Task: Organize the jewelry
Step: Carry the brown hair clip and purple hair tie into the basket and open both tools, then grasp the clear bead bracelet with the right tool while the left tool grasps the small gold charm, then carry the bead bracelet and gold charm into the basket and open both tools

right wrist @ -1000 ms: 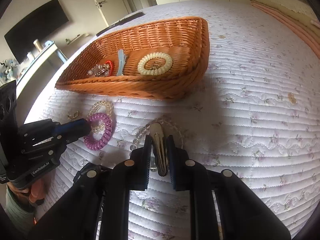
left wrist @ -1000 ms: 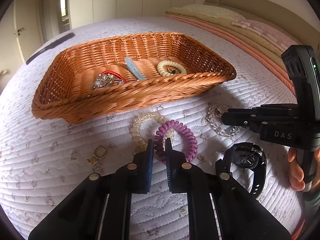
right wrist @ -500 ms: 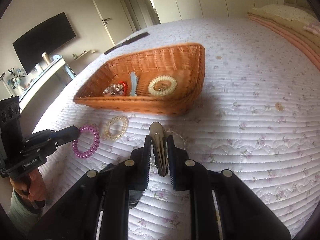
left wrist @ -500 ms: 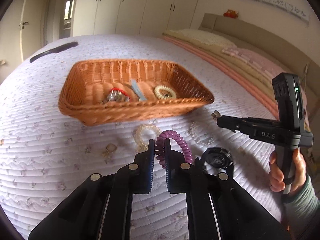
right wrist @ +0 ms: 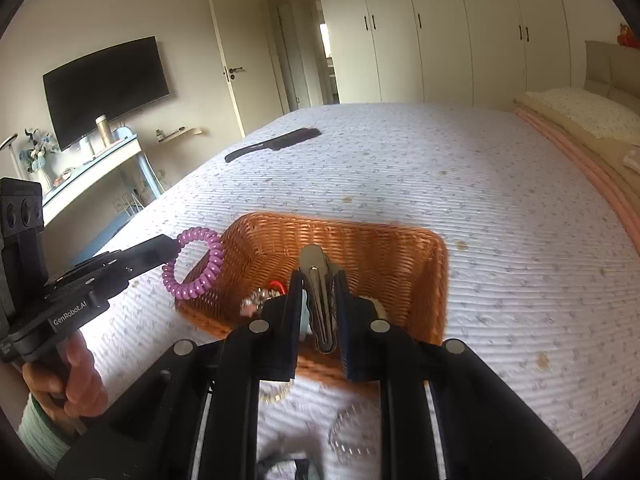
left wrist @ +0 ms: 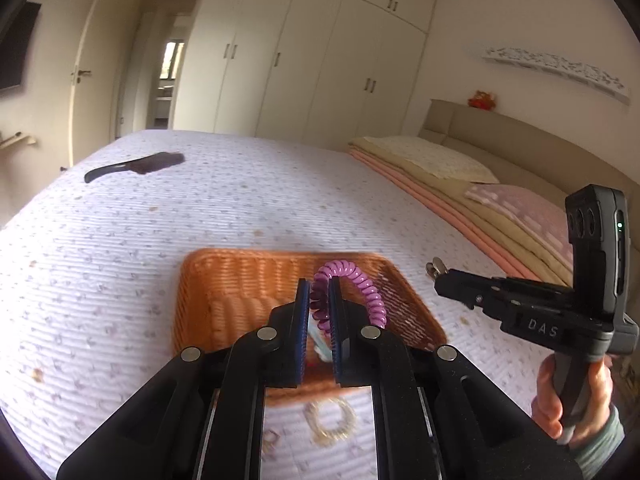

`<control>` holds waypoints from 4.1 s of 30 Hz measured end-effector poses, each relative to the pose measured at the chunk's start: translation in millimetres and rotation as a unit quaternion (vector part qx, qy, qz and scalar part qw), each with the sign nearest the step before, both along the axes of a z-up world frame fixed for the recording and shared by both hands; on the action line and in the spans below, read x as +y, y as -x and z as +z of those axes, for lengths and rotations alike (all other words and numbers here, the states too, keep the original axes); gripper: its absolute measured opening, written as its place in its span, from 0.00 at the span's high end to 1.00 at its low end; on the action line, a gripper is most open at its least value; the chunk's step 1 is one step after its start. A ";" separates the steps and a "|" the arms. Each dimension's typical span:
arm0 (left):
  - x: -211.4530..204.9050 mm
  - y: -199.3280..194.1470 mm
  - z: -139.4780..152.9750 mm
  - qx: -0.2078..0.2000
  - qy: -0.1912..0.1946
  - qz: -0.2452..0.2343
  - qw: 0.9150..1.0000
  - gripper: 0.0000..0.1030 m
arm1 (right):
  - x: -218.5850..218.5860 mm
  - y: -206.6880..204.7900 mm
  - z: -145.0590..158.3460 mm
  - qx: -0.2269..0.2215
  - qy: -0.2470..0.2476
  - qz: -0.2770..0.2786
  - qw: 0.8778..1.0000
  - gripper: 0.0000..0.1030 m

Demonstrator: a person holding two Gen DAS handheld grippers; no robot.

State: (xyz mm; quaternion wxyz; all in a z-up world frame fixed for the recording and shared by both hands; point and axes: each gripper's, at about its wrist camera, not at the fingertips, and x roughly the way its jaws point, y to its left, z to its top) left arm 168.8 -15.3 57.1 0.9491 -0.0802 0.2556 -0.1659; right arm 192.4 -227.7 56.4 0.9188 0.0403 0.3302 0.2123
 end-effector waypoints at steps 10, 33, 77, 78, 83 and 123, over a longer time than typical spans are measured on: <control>15.8 -65.0 -48.1 0.065 -0.025 0.029 0.997 0.92 | 32.5 -84.1 -58.0 0.107 0.022 -0.018 0.994 0.86; 34.6 -38.7 -37.8 0.062 0.016 0.009 0.998 0.74 | 27.1 -66.6 -59.5 0.129 0.039 -0.023 0.991 0.63; 22.2 25.0 -116.5 0.165 -0.079 -0.043 0.982 0.63 | -39.5 40.1 -129.7 0.128 0.044 -0.074 0.988 0.67; 21.2 24.0 -116.6 0.164 -0.082 -0.045 0.982 0.63 | -38.3 40.1 -129.7 0.126 0.048 -0.074 0.988 0.67; 14.1 21.2 -118.4 0.162 -0.092 -0.050 0.981 0.63 | -32.9 38.3 -130.2 0.120 0.065 -0.081 0.987 0.72; 14.1 58.9 -83.5 0.061 -0.073 -0.051 0.994 0.91 | -51.0 82.8 -83.3 0.076 -0.020 -0.077 0.994 0.94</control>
